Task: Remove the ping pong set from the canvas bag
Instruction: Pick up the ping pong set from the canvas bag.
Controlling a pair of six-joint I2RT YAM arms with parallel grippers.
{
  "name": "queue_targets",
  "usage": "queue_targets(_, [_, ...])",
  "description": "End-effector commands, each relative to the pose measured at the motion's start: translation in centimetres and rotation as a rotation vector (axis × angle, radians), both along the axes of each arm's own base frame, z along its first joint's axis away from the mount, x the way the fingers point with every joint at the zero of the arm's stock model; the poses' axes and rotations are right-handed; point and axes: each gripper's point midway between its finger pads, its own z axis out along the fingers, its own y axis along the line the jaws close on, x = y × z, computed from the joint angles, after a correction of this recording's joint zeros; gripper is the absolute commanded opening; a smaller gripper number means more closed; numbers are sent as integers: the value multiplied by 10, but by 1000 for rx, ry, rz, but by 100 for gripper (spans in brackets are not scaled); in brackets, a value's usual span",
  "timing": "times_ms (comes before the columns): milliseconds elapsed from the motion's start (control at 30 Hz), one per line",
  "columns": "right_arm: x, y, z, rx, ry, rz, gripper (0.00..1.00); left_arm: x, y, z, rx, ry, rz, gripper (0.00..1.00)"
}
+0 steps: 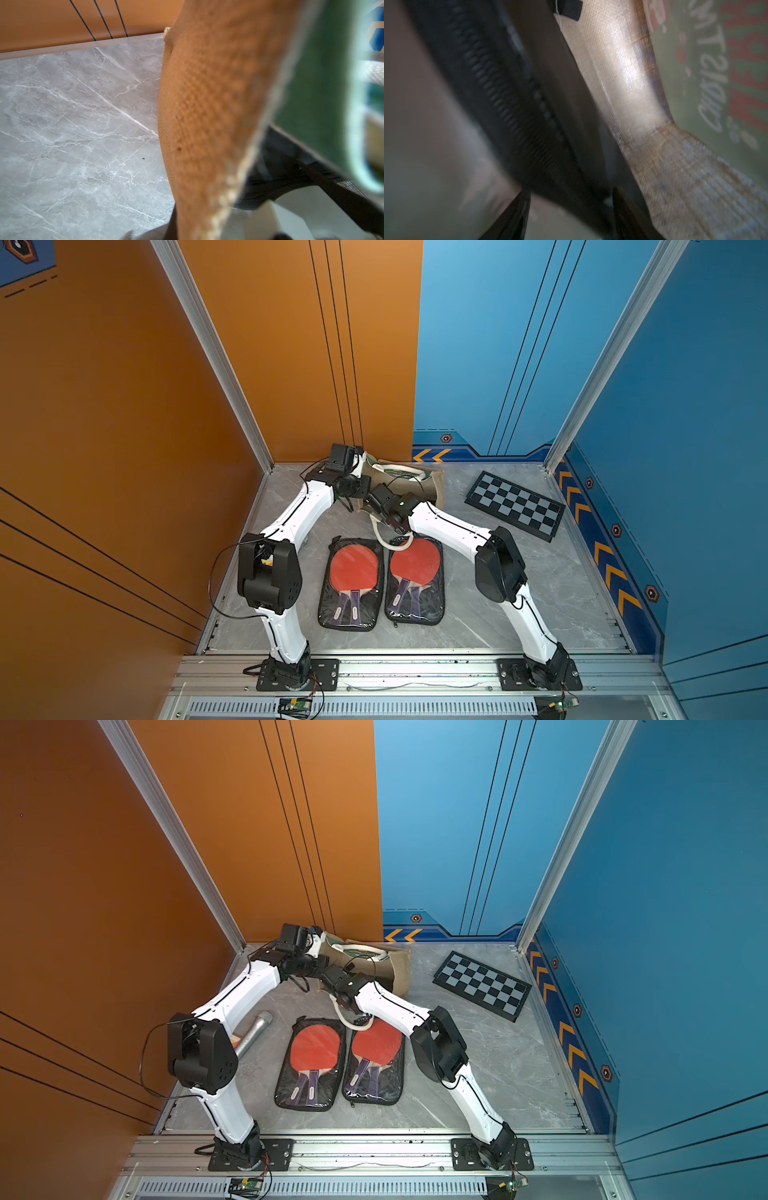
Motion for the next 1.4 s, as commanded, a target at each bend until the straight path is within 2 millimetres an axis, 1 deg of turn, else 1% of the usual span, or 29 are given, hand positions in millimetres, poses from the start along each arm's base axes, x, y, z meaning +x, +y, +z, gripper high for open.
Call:
queue_targets(0, [9,-1,2,-18,4,8,64,-9,2,0,-14,20,-15,0])
queue_targets(67, [14,1,1,-13,14,8,63,-9,2,1,-18,20,-16,0])
queue_targets(167, [21,3,-6,-16,36,13,61,-9,0,4,-29,18,-20,0])
queue_targets(200, [20,4,-8,-25,43,20,55,-9,0,5,-29,16,-18,0])
queue_targets(267, [22,2,-9,-32,42,18,20,-8,0,8,-33,9,-16,0])
queue_targets(300, [22,1,-6,-15,43,9,1,-8,0,10,-32,6,-13,0])
queue_targets(400, [19,0,10,38,39,20,0,-6,2,18,-42,-8,10,0])
queue_targets(467, [16,2,31,70,9,46,0,-5,2,23,-59,-14,24,0])
queue_targets(633, [-2,10,100,178,-55,135,0,-4,3,41,-90,-32,61,0])
queue_targets(667, [-7,11,108,184,-60,153,0,-4,2,44,-97,-32,61,0])
queue_targets(800, [-35,11,159,250,-117,225,0,-1,3,57,-106,-35,79,0])
queue_targets(867, [-47,10,179,281,-149,259,0,3,9,59,-93,-35,124,0])
queue_targets(933, [-58,4,198,301,-176,278,0,6,13,61,-96,-40,152,0])
queue_targets(1100, [-79,-18,235,386,-218,289,0,9,13,65,-131,-36,177,0])
queue_targets(1233, [-89,-40,273,570,-261,280,0,10,13,66,-143,-33,193,0])
queue_targets(1367, [-92,-66,306,740,-294,240,0,11,12,64,-149,-27,204,0])
